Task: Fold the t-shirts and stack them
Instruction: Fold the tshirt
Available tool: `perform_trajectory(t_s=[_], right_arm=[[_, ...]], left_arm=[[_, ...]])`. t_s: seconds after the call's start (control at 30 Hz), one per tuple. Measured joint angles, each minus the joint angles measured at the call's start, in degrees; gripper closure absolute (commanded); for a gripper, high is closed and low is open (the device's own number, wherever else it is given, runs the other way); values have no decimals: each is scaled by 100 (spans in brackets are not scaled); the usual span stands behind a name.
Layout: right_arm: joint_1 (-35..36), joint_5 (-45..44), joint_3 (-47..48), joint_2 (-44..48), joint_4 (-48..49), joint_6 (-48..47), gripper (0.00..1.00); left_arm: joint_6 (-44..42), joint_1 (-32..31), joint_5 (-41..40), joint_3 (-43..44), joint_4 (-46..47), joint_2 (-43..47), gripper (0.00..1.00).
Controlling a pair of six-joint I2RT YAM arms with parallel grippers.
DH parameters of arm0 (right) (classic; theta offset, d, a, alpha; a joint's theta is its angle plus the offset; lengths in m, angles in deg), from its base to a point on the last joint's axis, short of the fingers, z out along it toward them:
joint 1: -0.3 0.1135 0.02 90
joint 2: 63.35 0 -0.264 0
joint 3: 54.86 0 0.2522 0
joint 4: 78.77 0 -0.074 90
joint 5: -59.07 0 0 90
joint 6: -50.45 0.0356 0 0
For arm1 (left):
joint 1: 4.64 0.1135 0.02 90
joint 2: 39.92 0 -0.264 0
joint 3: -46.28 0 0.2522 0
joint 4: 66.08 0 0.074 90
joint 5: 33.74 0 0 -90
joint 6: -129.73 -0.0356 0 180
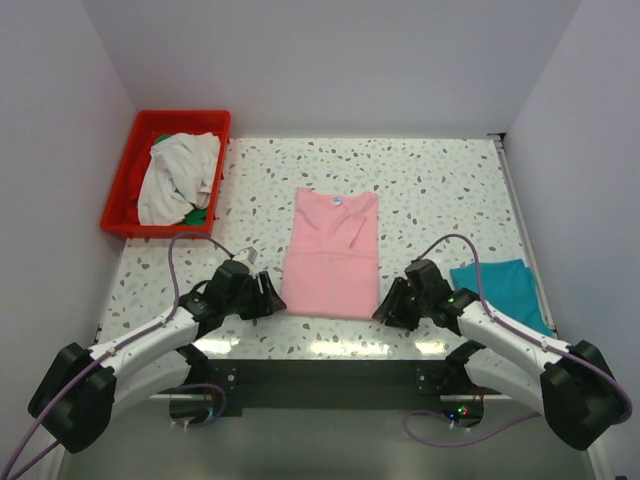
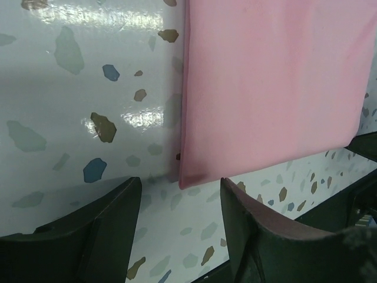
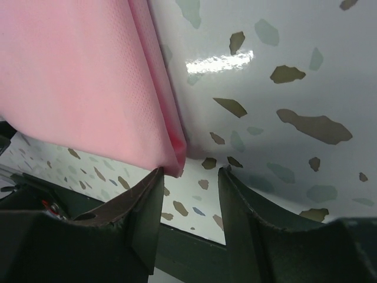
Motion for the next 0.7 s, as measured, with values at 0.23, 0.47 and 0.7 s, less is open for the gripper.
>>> perform_trajectory(t_s=[0.23,0.47,0.7], right_arm=[[4,42,-70,-223,522,173,56],[33,72,-164,-433,1034,308,61],[42,140,-197,-605,1318,356,79]], left_arm=[[125,-223,83,-28,459,-328,46],[181,-293,74,-76,734,-501,51],[269,-439,81,-85,1139,-774,58]])
